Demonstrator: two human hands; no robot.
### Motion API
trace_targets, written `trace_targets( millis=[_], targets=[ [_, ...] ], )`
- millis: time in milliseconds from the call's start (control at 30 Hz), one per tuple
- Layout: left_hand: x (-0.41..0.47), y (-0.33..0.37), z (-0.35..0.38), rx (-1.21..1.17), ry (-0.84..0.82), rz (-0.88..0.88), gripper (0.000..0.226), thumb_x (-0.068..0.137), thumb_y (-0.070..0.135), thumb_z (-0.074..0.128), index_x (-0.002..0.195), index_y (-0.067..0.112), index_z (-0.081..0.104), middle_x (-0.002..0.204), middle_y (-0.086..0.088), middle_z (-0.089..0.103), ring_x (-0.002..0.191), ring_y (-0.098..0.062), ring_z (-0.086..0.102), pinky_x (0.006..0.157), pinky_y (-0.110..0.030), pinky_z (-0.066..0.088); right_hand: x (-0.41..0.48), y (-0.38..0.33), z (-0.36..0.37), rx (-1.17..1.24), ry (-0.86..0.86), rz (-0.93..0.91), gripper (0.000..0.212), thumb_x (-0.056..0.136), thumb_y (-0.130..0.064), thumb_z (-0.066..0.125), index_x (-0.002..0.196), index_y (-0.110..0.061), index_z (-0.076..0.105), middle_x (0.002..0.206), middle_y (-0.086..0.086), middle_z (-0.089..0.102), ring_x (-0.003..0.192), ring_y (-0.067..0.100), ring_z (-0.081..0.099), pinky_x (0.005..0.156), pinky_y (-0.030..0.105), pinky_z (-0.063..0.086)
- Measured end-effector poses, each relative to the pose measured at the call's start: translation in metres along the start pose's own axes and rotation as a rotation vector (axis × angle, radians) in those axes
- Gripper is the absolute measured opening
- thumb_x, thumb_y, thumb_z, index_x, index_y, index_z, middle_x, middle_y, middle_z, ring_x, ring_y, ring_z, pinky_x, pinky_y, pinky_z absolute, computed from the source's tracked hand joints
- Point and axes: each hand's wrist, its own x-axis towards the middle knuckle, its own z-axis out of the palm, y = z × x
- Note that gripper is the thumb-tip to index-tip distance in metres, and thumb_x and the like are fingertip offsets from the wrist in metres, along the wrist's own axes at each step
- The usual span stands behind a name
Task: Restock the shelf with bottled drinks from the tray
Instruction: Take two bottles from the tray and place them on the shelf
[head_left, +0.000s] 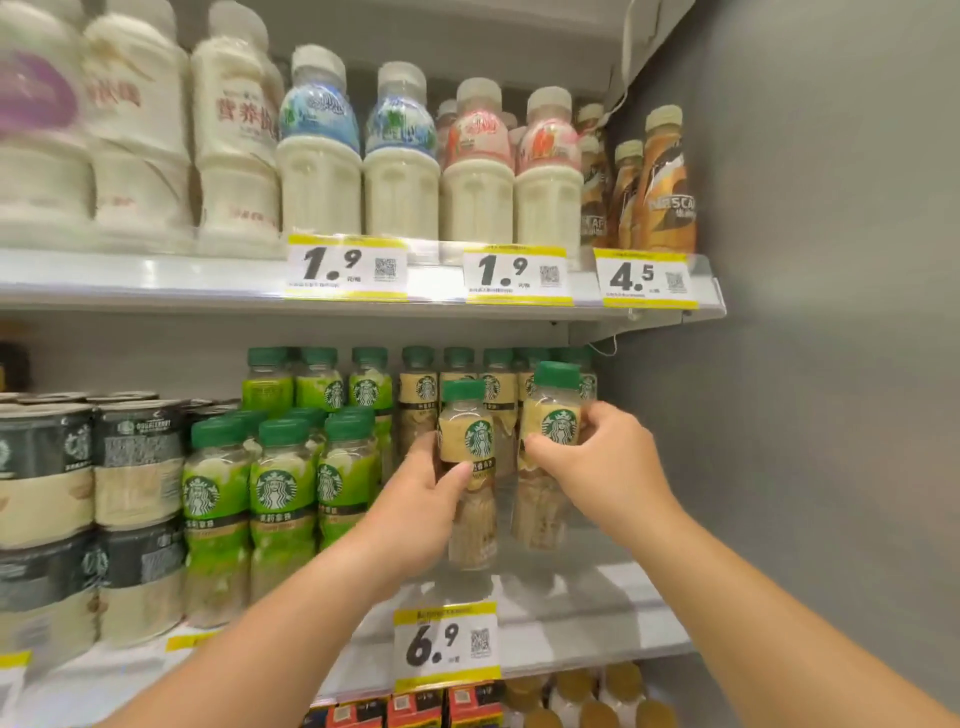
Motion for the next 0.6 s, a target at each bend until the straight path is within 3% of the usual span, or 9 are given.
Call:
trace_targets(
  millis=[133, 233, 300, 433, 533, 600],
  targets=[
    [0.012, -0.018, 0.012, 0.078, 0.137, -0.083, 0.041, 0.103, 0.027, 0.046, 0.142, 0.032, 0.035, 0.123, 0.009, 0.061, 0.115, -0.017, 0.057, 0.106, -0.042, 0.044, 0.019, 0.025, 0.027, 0.044, -0.064, 0.078, 0.03, 0.063, -0.043, 0.073, 0.084, -0.023, 0.066, 0.06, -0.006, 0.07, 0.05, 0.009, 0.063, 0.044, 0.025, 0.048],
    [0.018, -0.026, 0.013, 0.122, 0.185, -0.13, 0.044, 0.104, 0.027, 0.044, 0.146, 0.028, 0.031, 0.13, 0.005, 0.056, 0.121, -0.02, 0.053, 0.107, -0.042, 0.041, 0.025, 0.042, 0.042, 0.07, -0.062, 0.117, 0.04, 0.067, -0.045, 0.077, 0.098, -0.022, 0.066, 0.07, -0.011, 0.071, 0.06, 0.008, 0.066, 0.039, 0.018, 0.044],
    [0.02, -0.032, 0.013, 0.124, 0.193, -0.139, 0.046, 0.104, 0.026, 0.043, 0.148, 0.027, 0.029, 0.136, 0.004, 0.053, 0.125, -0.02, 0.05, 0.108, -0.04, 0.039, 0.027, 0.051, 0.05, 0.074, -0.085, 0.101, 0.038, 0.068, -0.044, 0.076, 0.098, -0.023, 0.065, 0.071, -0.012, 0.069, 0.063, 0.008, 0.066, 0.038, 0.017, 0.042],
    [0.019, -0.04, 0.016, 0.142, 0.188, -0.132, 0.044, 0.104, 0.027, 0.043, 0.147, 0.029, 0.033, 0.137, 0.005, 0.053, 0.121, -0.015, 0.049, 0.101, -0.031, 0.037, 0.031, 0.062, 0.058, 0.097, -0.105, 0.073, 0.035, 0.067, -0.044, 0.074, 0.095, -0.026, 0.066, 0.074, -0.012, 0.071, 0.069, 0.006, 0.066, 0.054, 0.023, 0.05],
    [0.018, -0.042, 0.013, 0.149, 0.191, -0.153, 0.051, 0.104, 0.031, 0.042, 0.153, 0.028, 0.026, 0.151, 0.004, 0.043, 0.137, -0.019, 0.039, 0.116, -0.041, 0.031, 0.031, 0.065, 0.061, 0.097, -0.131, 0.05, 0.033, 0.069, -0.049, 0.072, 0.093, -0.027, 0.064, 0.082, -0.01, 0.072, 0.077, 0.014, 0.068, 0.07, 0.035, 0.06],
    [0.019, -0.043, 0.011, 0.154, 0.192, -0.151, 0.052, 0.104, 0.032, 0.041, 0.154, 0.032, 0.024, 0.154, 0.006, 0.039, 0.141, -0.018, 0.034, 0.118, -0.045, 0.028, 0.029, 0.069, 0.062, 0.091, -0.133, 0.043, 0.032, 0.072, -0.051, 0.073, 0.093, -0.028, 0.064, 0.087, -0.009, 0.072, 0.08, 0.015, 0.068, 0.072, 0.037, 0.059]
  ],
)
